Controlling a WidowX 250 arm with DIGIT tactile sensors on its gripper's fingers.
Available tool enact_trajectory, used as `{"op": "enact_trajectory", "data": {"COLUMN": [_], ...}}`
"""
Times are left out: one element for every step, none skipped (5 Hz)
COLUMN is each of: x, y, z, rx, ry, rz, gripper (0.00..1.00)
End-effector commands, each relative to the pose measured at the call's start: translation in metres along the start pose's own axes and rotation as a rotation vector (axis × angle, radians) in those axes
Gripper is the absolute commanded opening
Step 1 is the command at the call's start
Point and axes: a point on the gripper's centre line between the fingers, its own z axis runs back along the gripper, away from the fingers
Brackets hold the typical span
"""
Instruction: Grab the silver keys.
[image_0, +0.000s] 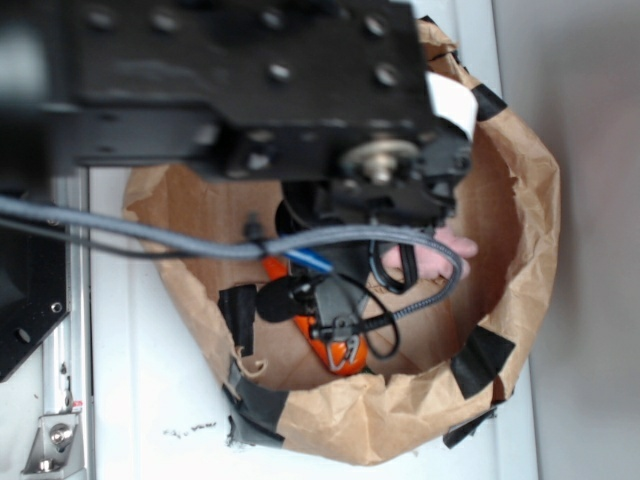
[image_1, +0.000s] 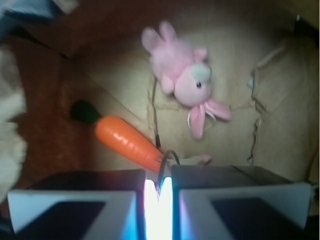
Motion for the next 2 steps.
{"op": "enact_trajectory", "data": {"x": [0.0111, 0.0117], "y": [-0.0028, -0.0018], "z": [0.0164, 0.0146], "rx": [-0.018, -0.020], "ry": [-0.069, -0.078], "rz": [-0.004, 0.010], "gripper": [0.00, 0.00]}}
